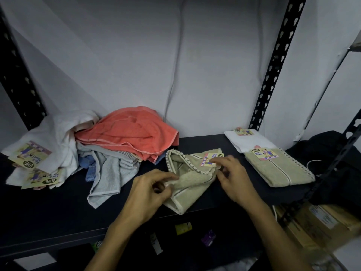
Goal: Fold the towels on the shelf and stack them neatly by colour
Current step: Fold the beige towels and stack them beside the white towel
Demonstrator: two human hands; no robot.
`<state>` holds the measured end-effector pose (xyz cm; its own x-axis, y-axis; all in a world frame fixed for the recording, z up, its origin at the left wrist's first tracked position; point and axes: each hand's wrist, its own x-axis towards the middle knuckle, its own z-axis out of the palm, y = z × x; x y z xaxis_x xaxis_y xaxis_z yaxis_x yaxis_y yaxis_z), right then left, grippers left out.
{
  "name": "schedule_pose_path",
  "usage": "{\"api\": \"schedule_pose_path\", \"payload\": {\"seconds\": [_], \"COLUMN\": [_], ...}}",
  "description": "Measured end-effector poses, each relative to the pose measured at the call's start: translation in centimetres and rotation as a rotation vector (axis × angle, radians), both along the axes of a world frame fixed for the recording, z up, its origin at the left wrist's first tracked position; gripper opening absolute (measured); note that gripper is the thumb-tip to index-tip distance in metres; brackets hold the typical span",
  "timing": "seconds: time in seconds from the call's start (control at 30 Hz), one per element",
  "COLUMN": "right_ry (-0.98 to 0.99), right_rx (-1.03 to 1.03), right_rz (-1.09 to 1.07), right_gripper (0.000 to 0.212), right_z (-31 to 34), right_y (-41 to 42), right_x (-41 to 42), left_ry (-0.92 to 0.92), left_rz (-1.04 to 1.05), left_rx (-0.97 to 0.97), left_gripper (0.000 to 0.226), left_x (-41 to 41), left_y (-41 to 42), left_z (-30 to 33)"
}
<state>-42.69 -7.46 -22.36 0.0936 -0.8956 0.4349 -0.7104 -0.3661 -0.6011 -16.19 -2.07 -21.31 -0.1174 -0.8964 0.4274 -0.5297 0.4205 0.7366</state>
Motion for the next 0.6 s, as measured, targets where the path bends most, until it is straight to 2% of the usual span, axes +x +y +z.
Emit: {"api": "schedule_pose_path", "payload": {"seconds": [0.07, 0.13, 0.2, 0.33, 0.43, 0.5, 0.57, 0.6], "right_ry": [0.34, 0.492, 0.498, 0.429, 0.437, 0.499, 0.582, 0.605], "right_rx": [0.04, 0.1, 0.058, -0.187, -0.235, -0.237, -0.234, -0.23], "right_rz": [0.084, 0.164, 0.207, 0.16, 0.106, 0.137, 0.182, 0.201], "right_gripper": [0.048, 0.046, 0.035, 0.017, 0.011, 0.012, 0.022, 0.028], "right_z": [-0.3, -0.5, -0.4, 0.5, 1.3, 1.4, 1.0, 0.7], "right_y": [-2.4, -3.8, -4.3, -4.9, -5.2, -5.0, -4.3, -3.9], "right_x": [-1.6, -2.1, -1.8, -1.6, -2.2, -2.2, -1.6, -1.2], "left_ry": [-0.07, -0.121, -0.166, -0.26, -0.312, -0.283, -0.224, -0.201], "left_rz": [-0.003, 0.02, 0.057, 0.108, 0.131, 0.122, 0.107, 0.11], "left_rx": [-0.048, -0.073, -0.081, -0.097, -0.1, -0.088, -0.07, -0.056], "left_gripper": [0.029, 0.029, 0.028, 0.019, 0.019, 0.014, 0.002, 0.008], "left_x": [1.3, 2.4, 3.3, 4.9, 5.6, 5.5, 5.0, 4.8], "left_y": [-0.1, -0.3, -0.5, -1.1, -1.5, -1.2, -0.9, -0.8], "left_z": [0.2, 0.4, 0.6, 0.7, 0.3, -0.1, -0.5, -0.7]}}
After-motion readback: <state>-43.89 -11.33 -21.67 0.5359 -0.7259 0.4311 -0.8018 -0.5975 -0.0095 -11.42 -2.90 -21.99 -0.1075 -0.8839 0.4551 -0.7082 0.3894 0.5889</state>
